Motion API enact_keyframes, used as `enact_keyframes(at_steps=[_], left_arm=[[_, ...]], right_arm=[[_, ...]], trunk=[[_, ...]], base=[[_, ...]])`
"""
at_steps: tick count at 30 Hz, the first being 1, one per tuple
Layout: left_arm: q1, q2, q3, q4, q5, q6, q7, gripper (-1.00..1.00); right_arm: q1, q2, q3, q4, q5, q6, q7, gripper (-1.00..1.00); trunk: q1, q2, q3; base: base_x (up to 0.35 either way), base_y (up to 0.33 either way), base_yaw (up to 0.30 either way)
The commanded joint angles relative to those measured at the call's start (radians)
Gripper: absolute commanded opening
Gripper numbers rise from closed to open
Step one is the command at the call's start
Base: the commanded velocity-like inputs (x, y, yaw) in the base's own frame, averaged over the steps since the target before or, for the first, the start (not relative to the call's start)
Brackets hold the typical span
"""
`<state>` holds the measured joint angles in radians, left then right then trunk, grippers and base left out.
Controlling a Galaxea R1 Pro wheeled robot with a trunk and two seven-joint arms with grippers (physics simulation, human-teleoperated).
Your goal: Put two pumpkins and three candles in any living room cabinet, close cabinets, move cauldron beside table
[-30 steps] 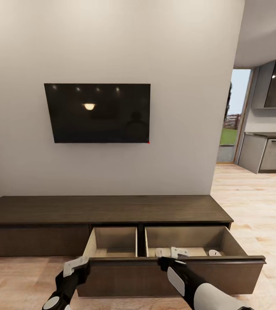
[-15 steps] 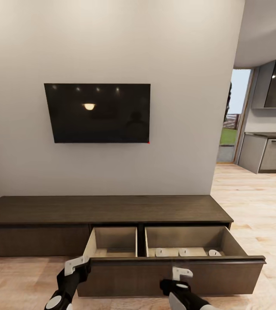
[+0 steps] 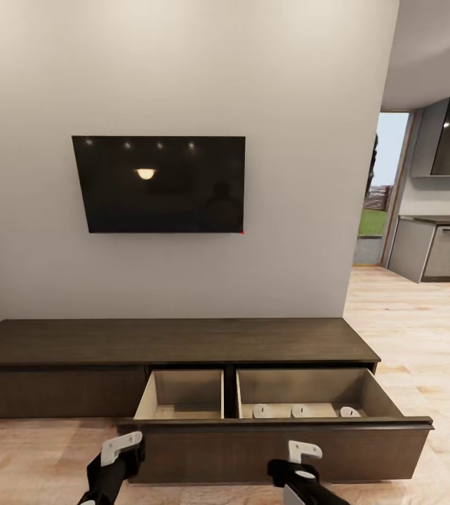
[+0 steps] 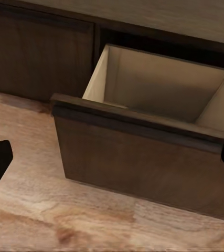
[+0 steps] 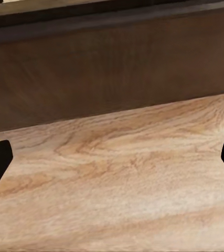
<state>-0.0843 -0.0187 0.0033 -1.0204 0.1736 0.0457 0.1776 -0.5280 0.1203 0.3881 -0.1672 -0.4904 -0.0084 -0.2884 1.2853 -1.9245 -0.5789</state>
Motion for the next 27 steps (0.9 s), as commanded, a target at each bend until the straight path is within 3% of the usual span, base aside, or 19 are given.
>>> enact_keyframes(at_steps=[1,2,3,7,11,15,21,27], left_arm=[[0.006,0.000,0.000,-0.008,0.006,0.011,0.003,1.00],[0.010,0.000,-0.001,-0.013,0.006,0.016,0.004,1.00],[0.010,0.000,-0.002,-0.044,0.005,0.070,0.004,1.00],[0.011,0.000,-0.008,-0.018,0.005,0.021,0.005,1.00],[0.010,0.000,-0.017,0.002,0.004,0.002,0.005,1.00],[0.009,0.000,-0.027,0.028,0.004,-0.029,0.004,1.00],[0.008,-0.001,-0.072,0.063,-0.033,-0.116,0.006,1.00],[0.008,0.000,-0.083,0.125,-0.041,-0.141,0.006,1.00]], right_arm=[[0.005,-0.001,0.003,-0.006,-0.008,0.001,-0.005,1.00],[0.011,-0.001,-0.003,-0.012,-0.008,0.001,-0.005,1.00],[0.038,-0.002,-0.058,-0.098,-0.008,0.002,-0.005,1.00],[0.041,-0.003,-0.058,-0.096,0.001,-0.038,-0.005,1.00],[0.042,-0.003,-0.059,-0.085,0.074,-0.098,-0.007,1.00],[0.043,-0.002,-0.060,-0.081,0.106,-0.127,-0.008,1.00],[0.057,-0.002,-0.060,-0.081,0.119,-0.226,-0.006,1.00],[0.062,-0.002,-0.060,-0.079,0.123,-0.246,-0.006,1.00]], trunk=[[0.000,-0.001,-0.001],[0.000,-0.001,-0.001],[0.000,-0.001,-0.001],[0.000,-0.001,-0.001],[0.000,-0.001,-0.001],[0.000,-0.001,-0.001],[0.000,-0.001,-0.001],[0.000,-0.001,-0.001]], base=[[0.000,0.000,0.000],[0.000,0.000,0.000],[0.000,0.000,0.000],[0.000,0.000,0.000],[0.000,0.000,0.000],[0.000,0.000,0.000],[0.000,0.000,0.000],[0.000,0.000,0.000]])
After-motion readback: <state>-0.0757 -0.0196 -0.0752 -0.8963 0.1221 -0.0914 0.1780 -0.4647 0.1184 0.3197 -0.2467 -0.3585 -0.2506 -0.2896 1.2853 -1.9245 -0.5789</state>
